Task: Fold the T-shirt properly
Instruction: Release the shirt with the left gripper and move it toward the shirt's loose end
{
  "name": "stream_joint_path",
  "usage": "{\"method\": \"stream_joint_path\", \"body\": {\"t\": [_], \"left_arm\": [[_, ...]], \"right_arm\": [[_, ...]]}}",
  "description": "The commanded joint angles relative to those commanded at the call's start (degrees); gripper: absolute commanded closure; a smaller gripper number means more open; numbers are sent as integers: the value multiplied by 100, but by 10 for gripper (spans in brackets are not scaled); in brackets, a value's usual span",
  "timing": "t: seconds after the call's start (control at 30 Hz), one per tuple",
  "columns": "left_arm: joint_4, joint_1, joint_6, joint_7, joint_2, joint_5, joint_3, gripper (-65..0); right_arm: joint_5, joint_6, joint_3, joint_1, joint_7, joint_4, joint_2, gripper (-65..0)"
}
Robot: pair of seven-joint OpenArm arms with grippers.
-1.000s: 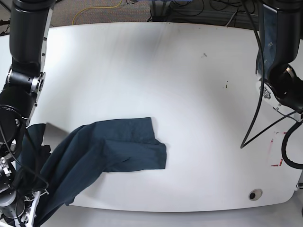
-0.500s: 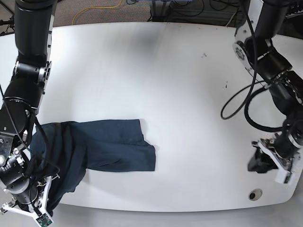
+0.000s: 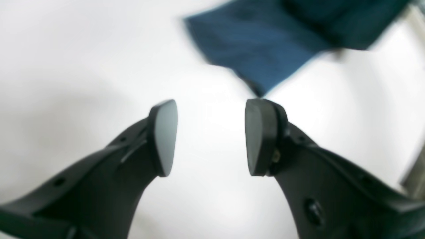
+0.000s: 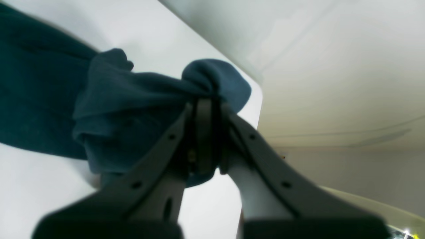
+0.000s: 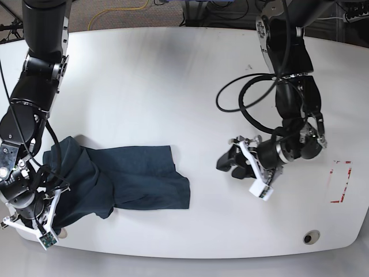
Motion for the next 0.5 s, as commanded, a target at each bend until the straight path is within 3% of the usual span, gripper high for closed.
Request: {"method": "stream_joint_path", "body": {"t": [0.07,0.23,0.33,0.5], "left_arm": [[-246,0,35,-211,97,70,158,-304],[-879,-26,378,-809,475,800,413,-307],[-1292,-35,413,-1231,651,1064,615,-307],[-1925,-149,668,-1820,676,1169,862,-360]], "right_arm": [[0,0,18,-141,0,88,0,0],[0,0,88,-369,0,246,35,0],[0,0,273,-501,0,264,26,0],[-18,0,369,-607,0,290,18,0]]}}
